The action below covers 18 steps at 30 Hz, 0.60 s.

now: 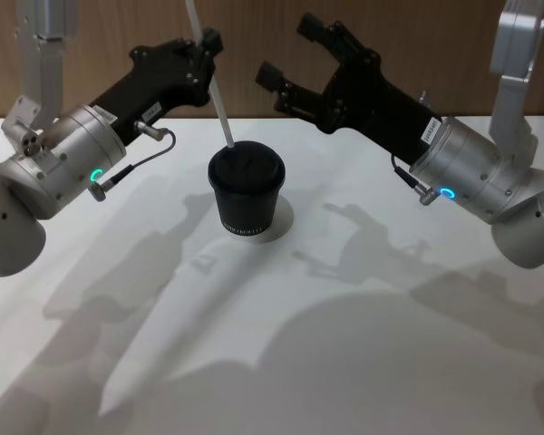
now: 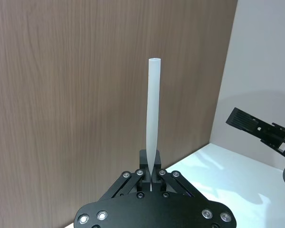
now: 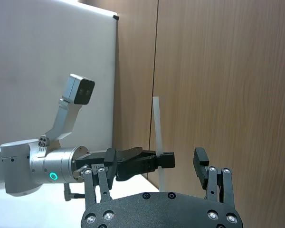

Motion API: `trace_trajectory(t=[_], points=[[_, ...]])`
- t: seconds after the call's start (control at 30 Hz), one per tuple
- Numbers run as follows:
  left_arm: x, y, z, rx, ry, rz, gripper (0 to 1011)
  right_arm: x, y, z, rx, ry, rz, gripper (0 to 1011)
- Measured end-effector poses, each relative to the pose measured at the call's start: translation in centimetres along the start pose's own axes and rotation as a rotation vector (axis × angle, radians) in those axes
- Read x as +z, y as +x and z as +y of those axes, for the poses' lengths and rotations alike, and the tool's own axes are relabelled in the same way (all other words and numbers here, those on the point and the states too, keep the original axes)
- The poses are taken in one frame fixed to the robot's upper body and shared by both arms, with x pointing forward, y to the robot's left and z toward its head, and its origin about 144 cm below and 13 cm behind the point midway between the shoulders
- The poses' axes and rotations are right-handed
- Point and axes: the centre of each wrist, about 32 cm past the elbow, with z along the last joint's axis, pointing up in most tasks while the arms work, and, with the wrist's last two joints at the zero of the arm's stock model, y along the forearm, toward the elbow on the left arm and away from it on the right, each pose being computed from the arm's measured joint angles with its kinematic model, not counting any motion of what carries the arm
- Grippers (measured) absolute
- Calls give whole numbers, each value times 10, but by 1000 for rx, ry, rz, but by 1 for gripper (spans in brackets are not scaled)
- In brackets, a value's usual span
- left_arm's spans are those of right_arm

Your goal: Pick up the straw with one hand, pass it to the other hand, and insert it into the cup.

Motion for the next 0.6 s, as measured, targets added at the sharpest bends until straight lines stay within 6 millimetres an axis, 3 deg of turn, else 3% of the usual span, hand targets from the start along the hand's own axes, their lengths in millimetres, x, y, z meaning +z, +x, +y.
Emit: trace_trajectory(t=[0.6], points=[[-6,1,-6,-10,20,-11,14,0,0,0,0,0,0,1001]])
